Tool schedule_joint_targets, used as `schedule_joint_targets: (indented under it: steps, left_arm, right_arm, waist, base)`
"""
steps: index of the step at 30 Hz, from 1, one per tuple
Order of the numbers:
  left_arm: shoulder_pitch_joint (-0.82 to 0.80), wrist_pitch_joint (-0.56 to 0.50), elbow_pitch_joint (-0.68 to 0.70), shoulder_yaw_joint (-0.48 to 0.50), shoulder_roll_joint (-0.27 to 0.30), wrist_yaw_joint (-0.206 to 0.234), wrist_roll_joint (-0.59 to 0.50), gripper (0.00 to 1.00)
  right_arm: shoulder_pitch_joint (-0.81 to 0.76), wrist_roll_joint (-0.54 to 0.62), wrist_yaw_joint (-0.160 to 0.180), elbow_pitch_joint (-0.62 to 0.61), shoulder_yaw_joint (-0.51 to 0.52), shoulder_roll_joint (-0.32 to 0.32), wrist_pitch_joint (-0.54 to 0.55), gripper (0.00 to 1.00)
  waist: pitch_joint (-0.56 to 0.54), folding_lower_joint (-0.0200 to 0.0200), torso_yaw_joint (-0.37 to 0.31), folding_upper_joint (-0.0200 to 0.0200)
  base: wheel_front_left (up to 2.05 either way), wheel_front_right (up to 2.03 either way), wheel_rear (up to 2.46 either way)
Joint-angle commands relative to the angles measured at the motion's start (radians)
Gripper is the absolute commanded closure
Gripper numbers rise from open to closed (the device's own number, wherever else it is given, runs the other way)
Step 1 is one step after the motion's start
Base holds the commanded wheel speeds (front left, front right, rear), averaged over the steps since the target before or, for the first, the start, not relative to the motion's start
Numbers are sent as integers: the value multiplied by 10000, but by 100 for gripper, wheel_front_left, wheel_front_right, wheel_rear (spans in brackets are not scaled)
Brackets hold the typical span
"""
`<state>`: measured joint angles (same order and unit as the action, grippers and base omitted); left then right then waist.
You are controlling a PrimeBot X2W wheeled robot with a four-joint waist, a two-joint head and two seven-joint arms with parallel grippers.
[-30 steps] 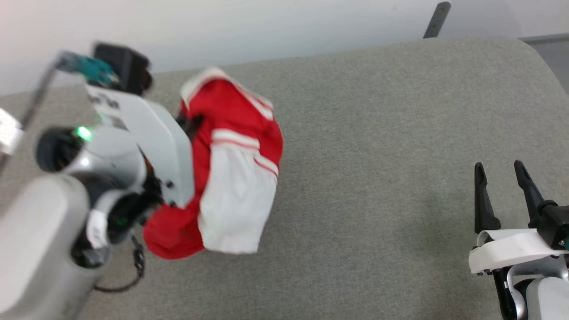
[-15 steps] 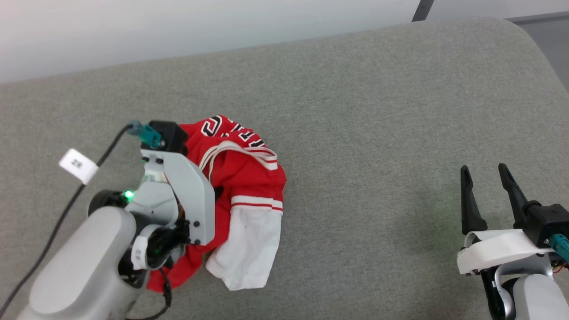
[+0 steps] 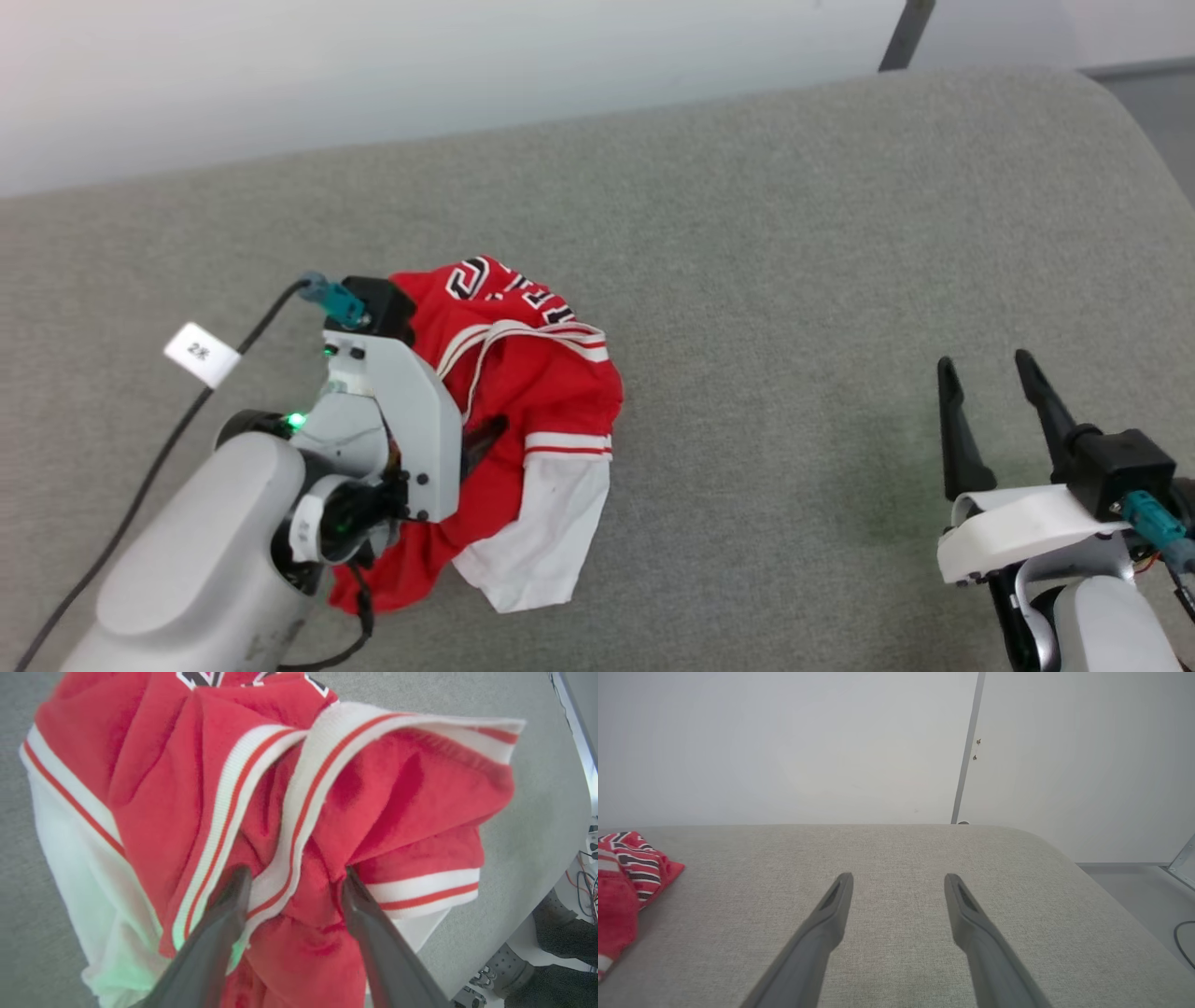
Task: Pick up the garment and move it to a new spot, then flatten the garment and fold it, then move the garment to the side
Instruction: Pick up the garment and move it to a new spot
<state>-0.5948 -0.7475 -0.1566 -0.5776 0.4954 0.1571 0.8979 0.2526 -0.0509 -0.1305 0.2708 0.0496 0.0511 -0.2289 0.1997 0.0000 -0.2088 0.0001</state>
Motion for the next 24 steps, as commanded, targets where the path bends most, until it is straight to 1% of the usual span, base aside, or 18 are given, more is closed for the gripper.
schedule_joint_targets:
  steps: [1,7,13,18,24]
  left_arm:
    - [7,95,-27,85,52,-73,87,0]
    - [375,538,182,330,160,-162,215,0]
    - [1170,1609,639,775,398,-252,219,0]
    - [1947,3095,1086,1341,690,-368,-2,0]
    - [2860,5187,1382,1988,807,-526,-362,0]
  right_arm:
    - [-168,39,-5,43,-83,-16,25,0]
    - [-456,172,-5,43,-262,-11,188,0]
    - [-760,288,-5,-5,-476,-16,276,0]
    - [-974,386,-5,-98,-617,-16,329,0]
    - [-1135,524,-5,-151,-560,-16,261,0]
  waist:
    - [-334,0,218,-1]
    - [-1078,0,615,-1]
    - [-1891,0,1014,-1]
    - [-2276,0,1318,-1]
    - [-2621,0,1687,-1]
  base:
    - [0,0,0]
    - [0,0,0]
    - [0,0,0]
    - [0,0,0]
    - [0,0,0]
